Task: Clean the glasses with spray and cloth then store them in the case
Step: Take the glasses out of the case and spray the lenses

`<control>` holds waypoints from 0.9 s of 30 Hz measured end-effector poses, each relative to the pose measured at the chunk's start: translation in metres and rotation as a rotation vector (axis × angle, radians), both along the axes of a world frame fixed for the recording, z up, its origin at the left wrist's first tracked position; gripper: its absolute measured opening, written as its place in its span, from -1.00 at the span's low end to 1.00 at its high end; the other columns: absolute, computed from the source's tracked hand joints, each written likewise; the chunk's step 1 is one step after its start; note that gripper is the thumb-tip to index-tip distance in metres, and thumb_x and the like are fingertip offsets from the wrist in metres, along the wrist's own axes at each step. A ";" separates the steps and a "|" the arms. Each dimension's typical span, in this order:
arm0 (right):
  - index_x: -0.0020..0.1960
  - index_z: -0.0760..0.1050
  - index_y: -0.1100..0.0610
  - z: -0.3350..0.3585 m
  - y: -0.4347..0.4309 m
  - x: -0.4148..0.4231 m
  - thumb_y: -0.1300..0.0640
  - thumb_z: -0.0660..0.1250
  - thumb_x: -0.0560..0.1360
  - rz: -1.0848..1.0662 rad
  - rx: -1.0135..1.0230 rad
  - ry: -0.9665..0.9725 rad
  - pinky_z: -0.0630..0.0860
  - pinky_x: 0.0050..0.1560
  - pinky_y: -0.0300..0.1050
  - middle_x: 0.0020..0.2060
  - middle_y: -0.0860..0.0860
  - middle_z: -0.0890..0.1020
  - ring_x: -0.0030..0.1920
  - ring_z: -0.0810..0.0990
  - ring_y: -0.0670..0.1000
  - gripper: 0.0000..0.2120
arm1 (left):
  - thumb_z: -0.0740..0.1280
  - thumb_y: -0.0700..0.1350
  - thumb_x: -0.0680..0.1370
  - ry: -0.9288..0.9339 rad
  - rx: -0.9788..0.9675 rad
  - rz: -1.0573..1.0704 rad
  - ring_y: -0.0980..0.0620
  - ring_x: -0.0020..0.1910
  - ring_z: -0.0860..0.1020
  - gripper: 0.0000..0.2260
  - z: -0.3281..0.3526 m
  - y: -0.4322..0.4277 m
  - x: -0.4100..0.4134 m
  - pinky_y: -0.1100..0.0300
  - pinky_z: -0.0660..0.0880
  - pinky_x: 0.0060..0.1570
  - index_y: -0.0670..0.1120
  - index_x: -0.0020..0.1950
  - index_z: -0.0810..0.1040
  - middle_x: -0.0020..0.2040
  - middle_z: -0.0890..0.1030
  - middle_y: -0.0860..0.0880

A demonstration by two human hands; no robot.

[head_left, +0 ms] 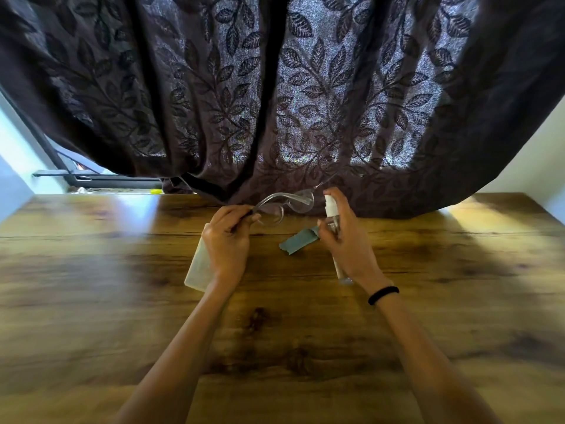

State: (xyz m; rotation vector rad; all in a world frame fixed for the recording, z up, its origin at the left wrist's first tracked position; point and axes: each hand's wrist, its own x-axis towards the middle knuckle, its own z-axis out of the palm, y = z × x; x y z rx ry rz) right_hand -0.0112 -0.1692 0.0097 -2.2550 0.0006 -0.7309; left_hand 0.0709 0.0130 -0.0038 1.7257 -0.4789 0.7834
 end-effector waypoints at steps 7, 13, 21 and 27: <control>0.36 -0.02 -0.30 -0.002 -0.001 -0.005 0.13 0.21 0.55 0.018 0.242 -0.080 0.57 -0.08 -0.08 0.22 0.24 0.41 -0.12 0.53 0.05 -0.41 | 0.47 -0.27 0.37 0.016 -0.017 -0.023 0.15 -0.22 0.59 -0.89 0.000 0.001 0.001 0.18 0.58 -0.20 -0.22 -0.12 0.65 -0.16 0.61 0.02; 0.40 -0.05 -0.23 -0.024 -0.017 -0.017 0.10 0.21 0.55 -0.006 0.410 0.015 0.52 -0.48 -0.04 -0.26 0.08 0.43 -0.50 0.42 0.04 -0.41 | 0.46 -0.28 0.37 0.038 -0.013 -0.010 0.20 -0.22 0.55 -0.89 0.002 0.003 -0.002 0.40 0.51 -0.21 -0.24 -0.12 0.64 -0.17 0.60 -0.02; 0.27 0.10 -0.22 -0.037 -0.025 -0.026 0.20 0.35 0.46 -0.077 0.483 0.025 0.51 -0.36 -0.13 -0.13 0.02 0.44 -0.31 0.50 -0.01 -0.40 | 0.46 -0.30 0.37 0.056 0.000 0.011 0.24 -0.19 0.51 -0.88 0.004 0.001 -0.001 0.55 0.40 -0.20 -0.26 -0.12 0.64 -0.17 0.58 -0.02; 0.35 0.13 0.03 -0.028 -0.012 -0.028 0.04 0.34 0.46 -0.192 0.443 -0.163 0.52 -0.04 -0.31 0.16 0.06 0.41 -0.01 0.52 -0.20 -0.43 | 0.45 -0.28 0.38 0.076 -0.014 0.001 0.20 -0.20 0.54 -0.87 0.002 0.003 0.001 0.48 0.46 -0.20 -0.27 -0.10 0.64 -0.16 0.60 -0.05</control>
